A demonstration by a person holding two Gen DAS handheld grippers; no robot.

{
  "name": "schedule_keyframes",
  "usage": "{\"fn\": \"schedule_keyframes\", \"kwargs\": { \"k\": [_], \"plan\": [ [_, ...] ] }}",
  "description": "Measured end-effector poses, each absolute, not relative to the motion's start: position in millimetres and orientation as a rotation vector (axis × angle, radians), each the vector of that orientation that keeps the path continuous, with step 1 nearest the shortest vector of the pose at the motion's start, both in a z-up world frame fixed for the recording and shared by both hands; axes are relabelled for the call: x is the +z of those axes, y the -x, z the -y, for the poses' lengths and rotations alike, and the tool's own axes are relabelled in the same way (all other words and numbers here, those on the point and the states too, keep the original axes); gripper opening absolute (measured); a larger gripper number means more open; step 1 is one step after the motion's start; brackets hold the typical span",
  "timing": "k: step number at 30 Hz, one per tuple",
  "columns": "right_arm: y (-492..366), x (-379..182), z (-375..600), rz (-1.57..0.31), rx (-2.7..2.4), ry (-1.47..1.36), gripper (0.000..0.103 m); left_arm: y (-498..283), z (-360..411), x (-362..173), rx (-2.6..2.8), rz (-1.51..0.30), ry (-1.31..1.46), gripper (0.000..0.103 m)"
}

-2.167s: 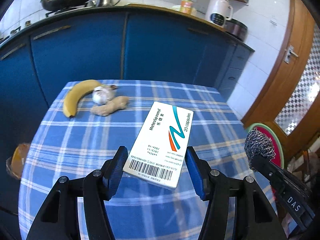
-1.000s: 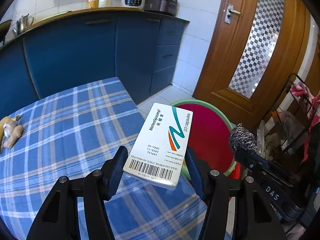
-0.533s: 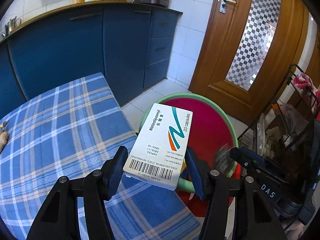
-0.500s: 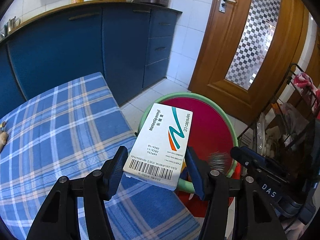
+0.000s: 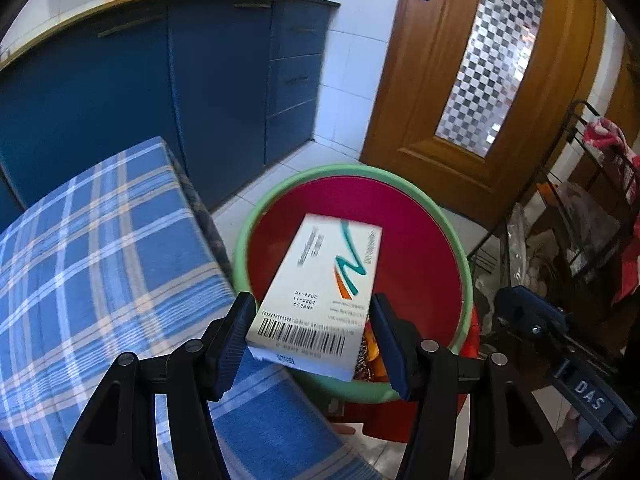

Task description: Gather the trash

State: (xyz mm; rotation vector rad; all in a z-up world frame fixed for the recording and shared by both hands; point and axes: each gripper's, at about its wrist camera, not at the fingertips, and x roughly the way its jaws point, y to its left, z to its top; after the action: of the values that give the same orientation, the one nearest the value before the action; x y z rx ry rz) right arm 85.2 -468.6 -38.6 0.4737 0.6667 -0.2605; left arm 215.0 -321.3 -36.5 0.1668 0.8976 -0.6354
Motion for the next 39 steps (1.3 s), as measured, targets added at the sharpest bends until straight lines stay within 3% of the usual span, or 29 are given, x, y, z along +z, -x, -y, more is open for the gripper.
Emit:
{"fn": "schedule_keyframes", "kwargs": {
  "k": [8, 11, 24, 34, 39],
  "plan": [
    [-72, -32, 468, -0.650, -0.278, -0.479, 0.036, -212, 317, -34, -0.623, -0.890, -0.166, 0.062],
    [-70, -29, 464, -0.643, -0.279, -0.473, 0.045, -209, 308, -27, -0.610, -0.877, -0.154, 0.062],
    [-49, 0, 421, -0.605, -0.229, -0.428, 0.053, -177, 244, 1, -0.512, -0.827, -0.104, 0.064],
    [-30, 21, 365, -0.579, -0.153, -0.361, 0.064, -140, 180, 18, -0.404, -0.794, -0.043, 0.071],
    [-18, 27, 337, -0.574, -0.126, -0.322, 0.075, -119, 149, 25, -0.333, -0.765, -0.024, 0.076]
  ]
}}
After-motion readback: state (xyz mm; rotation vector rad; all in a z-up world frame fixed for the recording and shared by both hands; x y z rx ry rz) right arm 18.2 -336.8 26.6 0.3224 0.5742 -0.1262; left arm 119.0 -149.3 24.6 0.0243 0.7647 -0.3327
